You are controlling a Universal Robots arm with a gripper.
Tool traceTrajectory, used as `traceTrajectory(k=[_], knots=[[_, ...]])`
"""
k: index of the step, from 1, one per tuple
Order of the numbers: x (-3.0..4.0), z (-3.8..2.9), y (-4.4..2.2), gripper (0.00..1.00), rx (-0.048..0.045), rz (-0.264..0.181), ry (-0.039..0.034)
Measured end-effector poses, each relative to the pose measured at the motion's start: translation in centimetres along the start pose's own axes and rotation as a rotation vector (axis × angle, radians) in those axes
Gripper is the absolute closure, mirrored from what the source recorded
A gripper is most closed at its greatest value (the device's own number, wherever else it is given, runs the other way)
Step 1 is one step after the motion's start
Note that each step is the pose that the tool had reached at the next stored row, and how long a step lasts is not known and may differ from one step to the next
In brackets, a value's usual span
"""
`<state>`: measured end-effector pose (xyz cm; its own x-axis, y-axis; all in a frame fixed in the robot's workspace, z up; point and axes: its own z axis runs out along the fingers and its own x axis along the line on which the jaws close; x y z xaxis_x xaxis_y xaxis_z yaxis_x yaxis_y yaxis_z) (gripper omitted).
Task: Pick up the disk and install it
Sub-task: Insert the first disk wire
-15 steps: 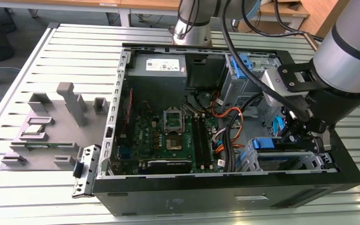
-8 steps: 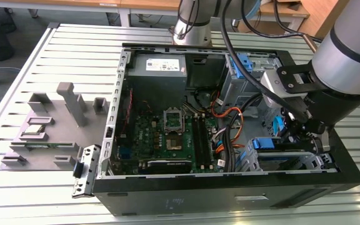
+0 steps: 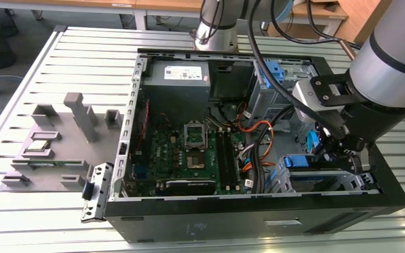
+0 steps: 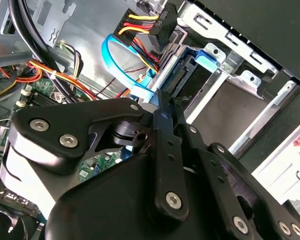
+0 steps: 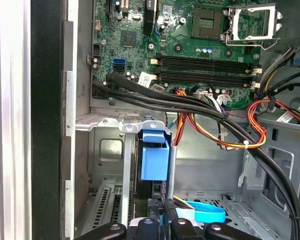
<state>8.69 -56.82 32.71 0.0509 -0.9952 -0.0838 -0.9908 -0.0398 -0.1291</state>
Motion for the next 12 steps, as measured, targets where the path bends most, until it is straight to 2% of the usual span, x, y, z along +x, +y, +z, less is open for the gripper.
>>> traceTrajectory(k=[5,6,8,12], knots=[[0.0,0.06,0.01,0.83,0.0001,0.0,-0.0011],[0.0,0.05,0.0,0.76,0.0,0.0,-0.0007],[0.0,0.01,0.0,0.76,0.0,0.0,-0.0001],[-0.03,-0.4,-0.06,0.76,0.0,0.0,-0.0001]])
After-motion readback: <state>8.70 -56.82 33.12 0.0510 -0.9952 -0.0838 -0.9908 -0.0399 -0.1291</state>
